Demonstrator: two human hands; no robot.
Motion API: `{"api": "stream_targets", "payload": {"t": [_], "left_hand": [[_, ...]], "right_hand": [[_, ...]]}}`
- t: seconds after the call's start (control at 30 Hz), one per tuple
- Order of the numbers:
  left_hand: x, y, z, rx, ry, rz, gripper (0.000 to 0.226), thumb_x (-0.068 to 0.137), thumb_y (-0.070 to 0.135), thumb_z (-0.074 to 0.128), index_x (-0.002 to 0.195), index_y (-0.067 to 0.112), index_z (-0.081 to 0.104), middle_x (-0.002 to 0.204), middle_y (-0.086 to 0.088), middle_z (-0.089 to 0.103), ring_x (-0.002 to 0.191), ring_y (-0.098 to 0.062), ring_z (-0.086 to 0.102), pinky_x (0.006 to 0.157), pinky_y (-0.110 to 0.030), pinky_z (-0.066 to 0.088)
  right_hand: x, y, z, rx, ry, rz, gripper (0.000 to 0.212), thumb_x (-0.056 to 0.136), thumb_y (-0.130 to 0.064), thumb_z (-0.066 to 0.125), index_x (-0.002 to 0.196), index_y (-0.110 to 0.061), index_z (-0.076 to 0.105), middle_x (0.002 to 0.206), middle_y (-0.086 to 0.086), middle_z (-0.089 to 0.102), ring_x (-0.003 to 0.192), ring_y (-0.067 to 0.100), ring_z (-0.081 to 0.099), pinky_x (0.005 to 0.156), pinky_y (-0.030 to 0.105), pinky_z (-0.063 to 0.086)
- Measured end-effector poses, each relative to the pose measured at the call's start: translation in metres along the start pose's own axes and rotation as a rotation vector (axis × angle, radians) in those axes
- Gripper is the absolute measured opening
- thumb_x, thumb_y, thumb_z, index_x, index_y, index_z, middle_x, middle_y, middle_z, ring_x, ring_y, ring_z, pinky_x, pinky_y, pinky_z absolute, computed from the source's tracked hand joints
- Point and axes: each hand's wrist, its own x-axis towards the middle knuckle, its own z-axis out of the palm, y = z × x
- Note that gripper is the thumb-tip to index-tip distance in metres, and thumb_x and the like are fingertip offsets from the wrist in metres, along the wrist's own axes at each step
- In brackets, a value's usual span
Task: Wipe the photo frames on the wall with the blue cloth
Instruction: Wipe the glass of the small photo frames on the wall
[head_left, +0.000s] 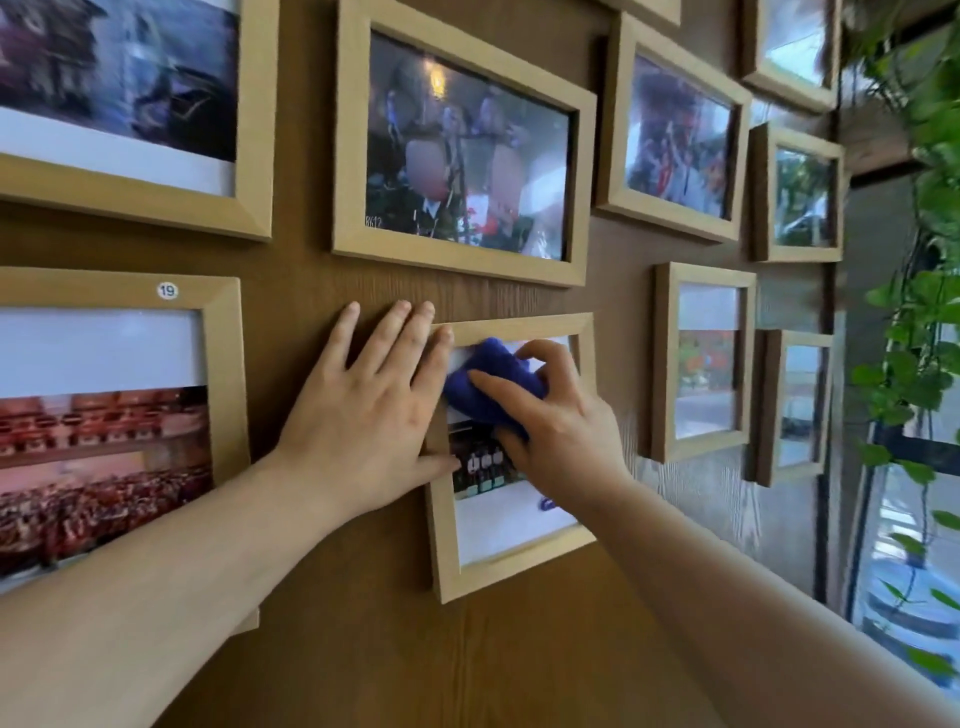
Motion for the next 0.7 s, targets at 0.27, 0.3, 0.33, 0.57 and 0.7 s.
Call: {"api": "stream_targets", "payload": {"t": [0.27,0.3,0.33,0.57,0.7], "left_hand": [[0.000,-0.002,0.003,0.010,-0.013,0.007,0.108,0.070,0.078,0.044,0.148,0.009,0.014,0.157,-0.019,0.018,0.145,-0.032,0.012,0.116,-0.059,0.013],[0.000,-0.002,0.003,0.007,-0.010,0.006,0.108,0.070,0.078,0.045,0.148,0.009,0.014,0.157,-0.019,0.018,0.145,-0.032,0.012,0.116,-0.059,0.013],[0.000,-0.002,0.003,0.005,-0.005,0.007,0.108,0.070,0.077,0.045,0.148,0.008,0.014,0.157,-0.019,0.018,0.145,-0.033,0.013,0.116,-0.059,0.013],[0.000,-0.001,0.003,-0.002,0.004,0.012,0.106,0.072,0.075,0.044,0.148,0.008,0.011,0.157,-0.020,0.017,0.145,-0.033,0.012,0.116,-0.059,0.013],[-0.001,0.000,0.004,-0.002,0.001,0.009,0.109,0.071,0.077,0.042,0.147,0.007,0.011,0.157,-0.021,0.017,0.145,-0.033,0.012,0.115,-0.060,0.012]], "right_hand": [[-0.018,0.039,-0.011,-0.123,0.029,0.273,0.046,0.077,-0.023,0.066,0.122,-0.027,0.056,0.118,0.010,0.049,0.088,0.028,0.057,0.052,0.028,0.044],[-0.019,0.032,-0.010,-0.105,0.039,0.260,0.047,0.077,-0.024,0.066,0.123,-0.026,0.056,0.118,0.009,0.048,0.087,0.027,0.058,0.053,0.027,0.043],[-0.020,0.022,-0.008,-0.078,0.038,0.223,0.049,0.077,-0.024,0.065,0.124,-0.026,0.054,0.118,0.009,0.048,0.086,0.025,0.058,0.052,0.026,0.044],[-0.036,-0.003,0.001,-0.057,-0.081,0.019,0.049,0.079,-0.027,0.066,0.126,-0.028,0.053,0.119,0.009,0.048,0.092,0.025,0.055,0.056,0.028,0.045],[-0.060,0.029,-0.010,-0.125,-0.112,0.163,0.048,0.073,-0.016,0.075,0.119,-0.022,0.062,0.112,0.013,0.056,0.090,0.031,0.060,0.051,0.034,0.049]]}}
